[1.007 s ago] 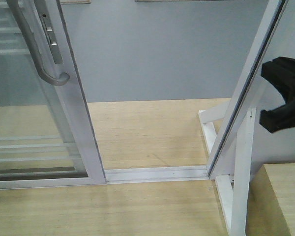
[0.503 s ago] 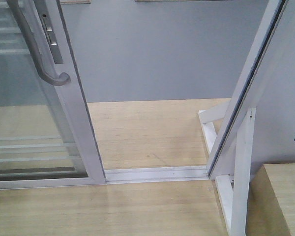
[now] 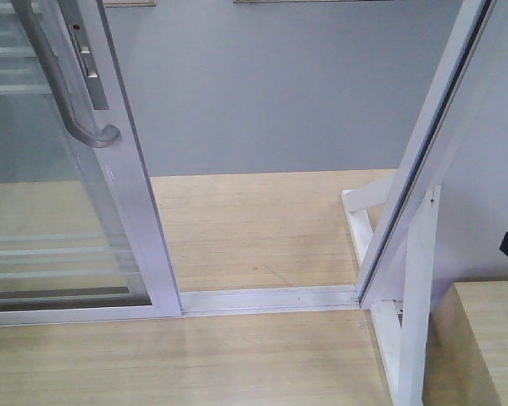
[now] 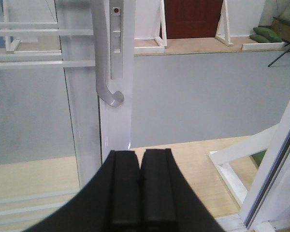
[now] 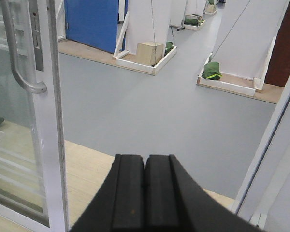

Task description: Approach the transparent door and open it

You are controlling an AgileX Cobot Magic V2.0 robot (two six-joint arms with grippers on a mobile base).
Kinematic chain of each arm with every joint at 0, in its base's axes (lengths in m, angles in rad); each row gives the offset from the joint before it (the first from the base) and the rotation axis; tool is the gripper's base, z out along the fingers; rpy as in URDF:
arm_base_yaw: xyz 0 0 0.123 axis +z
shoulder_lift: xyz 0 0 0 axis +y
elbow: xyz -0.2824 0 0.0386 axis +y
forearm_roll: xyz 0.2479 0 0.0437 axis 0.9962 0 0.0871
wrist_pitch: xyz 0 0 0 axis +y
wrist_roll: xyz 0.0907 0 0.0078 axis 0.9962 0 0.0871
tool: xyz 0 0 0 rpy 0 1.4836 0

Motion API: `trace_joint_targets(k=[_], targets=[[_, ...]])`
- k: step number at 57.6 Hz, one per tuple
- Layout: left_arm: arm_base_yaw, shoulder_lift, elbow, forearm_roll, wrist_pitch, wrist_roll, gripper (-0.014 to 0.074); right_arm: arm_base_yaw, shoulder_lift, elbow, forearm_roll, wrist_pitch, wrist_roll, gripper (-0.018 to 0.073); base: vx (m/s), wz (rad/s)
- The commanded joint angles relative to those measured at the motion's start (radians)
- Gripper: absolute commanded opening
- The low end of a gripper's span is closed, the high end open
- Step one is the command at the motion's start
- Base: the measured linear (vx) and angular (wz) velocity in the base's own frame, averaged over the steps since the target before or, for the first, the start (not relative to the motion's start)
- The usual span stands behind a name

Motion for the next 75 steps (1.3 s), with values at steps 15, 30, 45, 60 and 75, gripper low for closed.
trace_joint_targets(k=[15,30,45,60,75], targets=[[-0.001,0.012,-0.022,-0.011,-0.073,0.0,0.0,-0.002,0.006,-0.028,0.001,-0.074,-0.001,-0.0003,0.0,0.0],[-0.006,-0.095,0.166,0.068,-0.298,0.036,0.0,-0.002,0.006,-0.028,0.001,-0.074,-0.002,-0.0003,0.0,0.0],[-0.007,-0.107,0.389,0.04,-0.485,0.012,0.0,-0.002,0.007,-0.028,0.0,-0.071,-0.004,-0.0003,0.0,0.0],[-0.007,-0.106,0.391,0.033,-0.453,0.006,0.0,-0.002,0.007,-0.028,0.0,-0.071,-0.004,-0.0003,0.0,0.0],[-0.007,-0.106,0.391,0.033,-0.453,0.006,0.0,-0.002,0.007,-0.028,0.001,-0.072,-0.004,-0.0003,0.0,0.0]])
